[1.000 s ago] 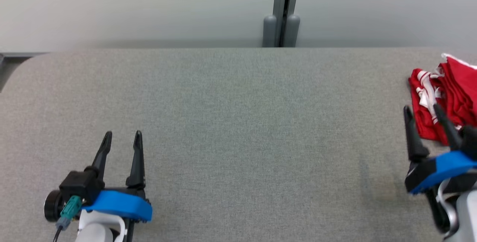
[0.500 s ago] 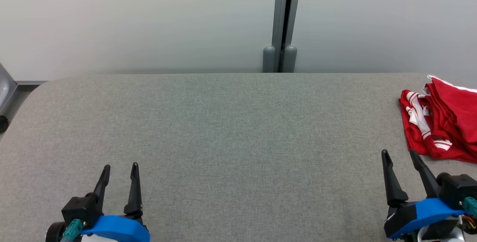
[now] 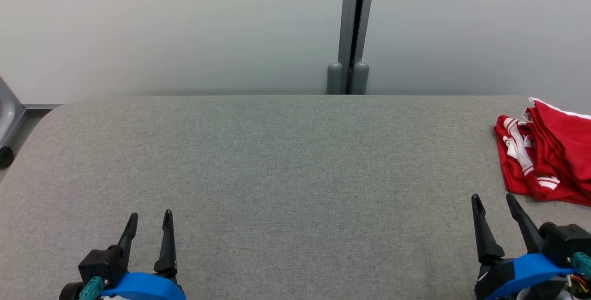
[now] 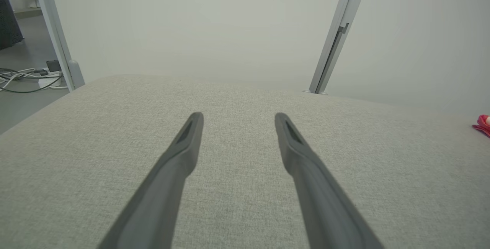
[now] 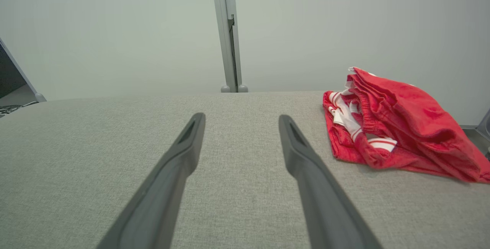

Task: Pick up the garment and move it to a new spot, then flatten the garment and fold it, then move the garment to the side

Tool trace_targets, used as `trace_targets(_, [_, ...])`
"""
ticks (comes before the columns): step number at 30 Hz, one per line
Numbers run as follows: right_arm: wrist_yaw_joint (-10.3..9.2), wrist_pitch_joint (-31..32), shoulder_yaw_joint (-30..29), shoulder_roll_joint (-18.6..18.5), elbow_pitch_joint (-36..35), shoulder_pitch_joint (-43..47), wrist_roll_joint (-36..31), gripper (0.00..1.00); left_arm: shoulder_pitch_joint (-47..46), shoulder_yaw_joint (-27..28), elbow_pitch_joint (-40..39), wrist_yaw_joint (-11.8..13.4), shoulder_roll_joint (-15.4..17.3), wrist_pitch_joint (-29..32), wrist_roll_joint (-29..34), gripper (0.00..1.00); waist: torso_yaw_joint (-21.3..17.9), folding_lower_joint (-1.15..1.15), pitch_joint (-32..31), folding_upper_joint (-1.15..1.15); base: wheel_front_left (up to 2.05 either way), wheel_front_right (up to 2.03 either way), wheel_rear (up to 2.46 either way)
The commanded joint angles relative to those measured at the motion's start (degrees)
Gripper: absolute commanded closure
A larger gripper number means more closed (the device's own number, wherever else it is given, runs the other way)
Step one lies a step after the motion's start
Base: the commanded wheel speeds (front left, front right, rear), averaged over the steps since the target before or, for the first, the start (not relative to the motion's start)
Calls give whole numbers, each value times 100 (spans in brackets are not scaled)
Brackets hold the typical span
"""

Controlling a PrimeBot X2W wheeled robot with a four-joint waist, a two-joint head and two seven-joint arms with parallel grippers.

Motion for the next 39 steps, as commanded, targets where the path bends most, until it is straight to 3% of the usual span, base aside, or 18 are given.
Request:
trace_targets(1, [1, -9, -10, 25, -28, 77, -13, 0, 31, -2, 7, -17, 43, -25, 22, 0, -1, 0, 5, 0, 0, 0, 0])
trace_targets(22, [1, -71, 51, 47, 93, -10, 64, 0, -84, -99, 21, -72, 70, -25, -146, 0, -85, 0, 98, 0, 0, 0, 0])
trace_targets(23, [1, -73, 54, 46, 97, -9, 70, 100, -78, -104, 22, -73, 70, -25, -159, 100, -85, 0, 97, 0, 0, 0, 0])
trace_targets(32, [0, 13, 53, 98, 553, 68, 112, 100, 295, -79, 393, -42, -113, 45, -162, 100, -89, 0, 98, 0, 0, 0, 0])
trace_targets(39, [0, 111, 37, 94, 600, -4, 870, 100, 247, 38, 282, -50, -149, 248, -842, 100, -99, 0, 98, 0, 0, 0, 0])
